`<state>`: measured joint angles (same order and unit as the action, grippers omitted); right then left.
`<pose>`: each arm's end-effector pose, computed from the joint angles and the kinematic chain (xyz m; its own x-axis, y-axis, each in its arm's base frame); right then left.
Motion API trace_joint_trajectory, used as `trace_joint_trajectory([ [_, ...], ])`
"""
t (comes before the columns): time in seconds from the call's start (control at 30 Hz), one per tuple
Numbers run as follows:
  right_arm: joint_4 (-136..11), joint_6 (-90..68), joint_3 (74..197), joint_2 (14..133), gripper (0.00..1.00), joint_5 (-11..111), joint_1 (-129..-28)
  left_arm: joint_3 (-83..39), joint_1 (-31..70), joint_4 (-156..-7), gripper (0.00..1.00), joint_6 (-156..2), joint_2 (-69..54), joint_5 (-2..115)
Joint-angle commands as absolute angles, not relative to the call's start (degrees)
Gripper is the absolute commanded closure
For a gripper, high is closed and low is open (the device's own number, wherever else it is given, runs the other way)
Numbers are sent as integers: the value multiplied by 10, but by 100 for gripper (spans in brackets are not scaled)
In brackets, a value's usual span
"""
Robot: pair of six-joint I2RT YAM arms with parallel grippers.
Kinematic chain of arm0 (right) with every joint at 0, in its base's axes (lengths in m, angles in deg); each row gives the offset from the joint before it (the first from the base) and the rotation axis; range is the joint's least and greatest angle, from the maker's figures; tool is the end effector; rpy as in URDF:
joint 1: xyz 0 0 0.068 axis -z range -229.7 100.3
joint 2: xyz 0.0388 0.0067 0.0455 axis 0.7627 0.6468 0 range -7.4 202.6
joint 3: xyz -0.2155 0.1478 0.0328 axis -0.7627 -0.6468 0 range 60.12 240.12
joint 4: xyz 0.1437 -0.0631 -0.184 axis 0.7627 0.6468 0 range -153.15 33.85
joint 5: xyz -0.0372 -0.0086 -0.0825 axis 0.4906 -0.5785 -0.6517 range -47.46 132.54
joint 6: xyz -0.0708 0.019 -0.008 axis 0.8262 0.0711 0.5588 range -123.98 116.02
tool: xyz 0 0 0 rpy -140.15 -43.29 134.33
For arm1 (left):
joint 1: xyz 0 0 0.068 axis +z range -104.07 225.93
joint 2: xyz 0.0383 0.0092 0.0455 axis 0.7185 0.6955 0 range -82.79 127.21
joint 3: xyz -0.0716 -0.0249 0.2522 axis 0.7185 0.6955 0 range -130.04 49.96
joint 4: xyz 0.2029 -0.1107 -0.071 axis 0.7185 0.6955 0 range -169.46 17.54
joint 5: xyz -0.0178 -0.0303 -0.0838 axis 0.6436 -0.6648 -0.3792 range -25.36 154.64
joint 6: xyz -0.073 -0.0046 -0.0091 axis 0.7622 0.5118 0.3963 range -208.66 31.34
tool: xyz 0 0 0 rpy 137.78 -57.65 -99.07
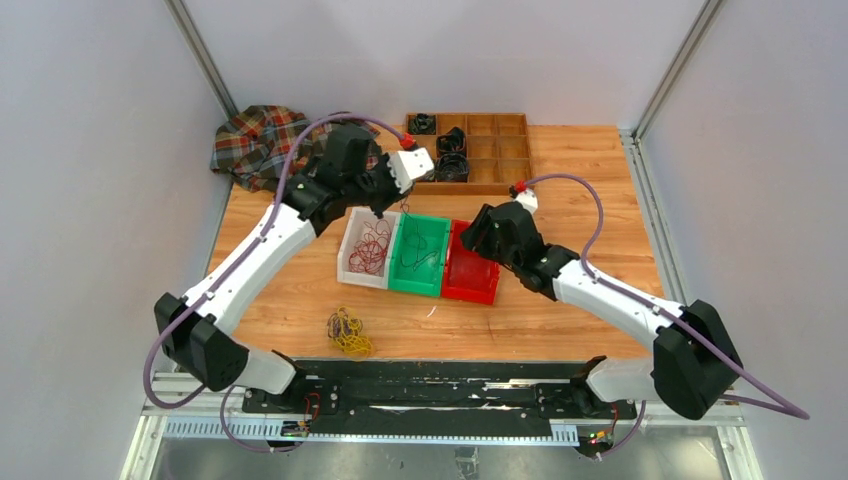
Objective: Untangle the cables
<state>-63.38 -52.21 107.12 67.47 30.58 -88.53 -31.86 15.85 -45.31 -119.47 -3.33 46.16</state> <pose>0.2407 0.1773 0.2450 -0.5915 0.4605 -0.6619 -0.0437 0.8013 0.5966 0.2562 -0.1708 0.3628 -0.0287 0.5779 -0.8156 0.8420 0.4537 0.2919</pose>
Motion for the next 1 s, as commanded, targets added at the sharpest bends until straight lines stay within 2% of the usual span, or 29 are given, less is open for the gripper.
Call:
trace_joint_trajectory([
  [0.0, -649, -497, 1042, 644, 46, 300, -869, -306, 129, -461, 100, -1230, -1, 500],
  [0.47, -664, -466, 989, 562, 50, 294, -840, -267, 69, -522, 100, -1254, 143, 587],
  [0.7, -662, -454, 981, 538, 51, 289, -839, -279, 66, -490, 98, -1243, 190, 566],
  [0.83, -659, -444, 988, 524, 52, 290, -838, -341, 66, -395, 73, -1255, 221, 546],
  [0.9, -655, -439, 994, 519, 52, 288, -838, -397, 68, -332, 65, -1257, 237, 549],
  [0.97, -648, -432, 1002, 515, 52, 289, -838, -432, 73, -294, 45, -1249, 235, 541],
])
